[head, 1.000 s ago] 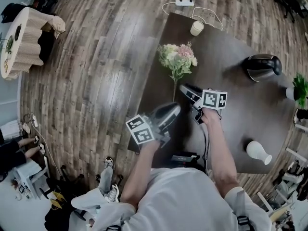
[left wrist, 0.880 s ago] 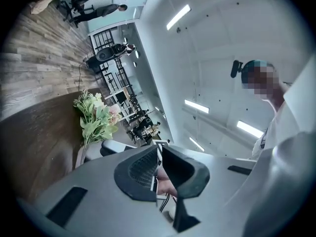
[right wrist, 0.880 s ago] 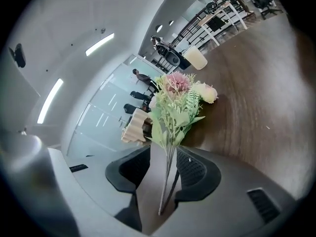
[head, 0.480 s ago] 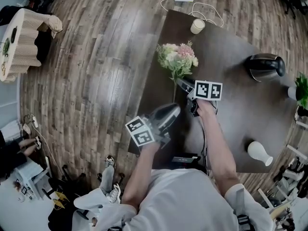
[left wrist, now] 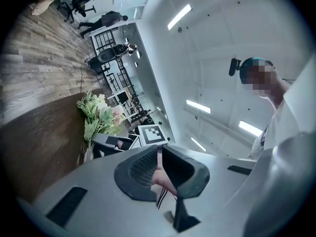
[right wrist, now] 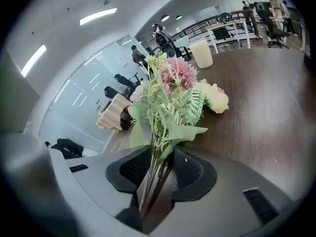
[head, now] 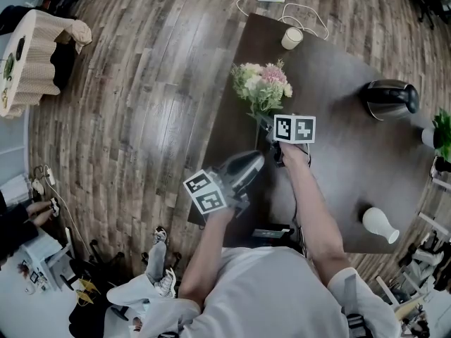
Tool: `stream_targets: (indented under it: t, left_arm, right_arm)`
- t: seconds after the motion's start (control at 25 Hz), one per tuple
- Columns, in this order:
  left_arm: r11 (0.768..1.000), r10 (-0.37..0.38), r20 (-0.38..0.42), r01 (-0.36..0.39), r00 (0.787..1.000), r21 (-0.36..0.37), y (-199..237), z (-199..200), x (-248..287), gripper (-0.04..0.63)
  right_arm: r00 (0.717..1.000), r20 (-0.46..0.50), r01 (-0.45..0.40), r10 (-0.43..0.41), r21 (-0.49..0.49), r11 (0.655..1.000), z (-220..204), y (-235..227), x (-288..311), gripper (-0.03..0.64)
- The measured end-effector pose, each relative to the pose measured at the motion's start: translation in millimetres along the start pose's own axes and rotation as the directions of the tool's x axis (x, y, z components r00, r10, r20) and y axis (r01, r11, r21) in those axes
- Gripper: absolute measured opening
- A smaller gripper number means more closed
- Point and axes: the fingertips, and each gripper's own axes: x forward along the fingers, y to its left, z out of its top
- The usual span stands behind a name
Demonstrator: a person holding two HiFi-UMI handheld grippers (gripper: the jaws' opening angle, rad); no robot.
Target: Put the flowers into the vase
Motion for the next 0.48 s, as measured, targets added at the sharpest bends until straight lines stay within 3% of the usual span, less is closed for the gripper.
stream_targets:
  t: [0.16, 0.48]
  left_arm:
    - [1.000, -0.002, 0.003, 0.002, 1.000, 0.004, -2, -1, -2, 0.015]
    - [1.000, -0.008, 0.010, 0.008, 1.000, 0.008, -6, -1, -8, 0.015]
  right_arm:
    - [0.999, -0.006, -0.040, 0.040, 0.022, 0.999, -8, -1, 1, 0.075]
    - [0.995, 0.061, -0.090, 0.085, 0.078, 0.993, -14, 0, -19, 0.044]
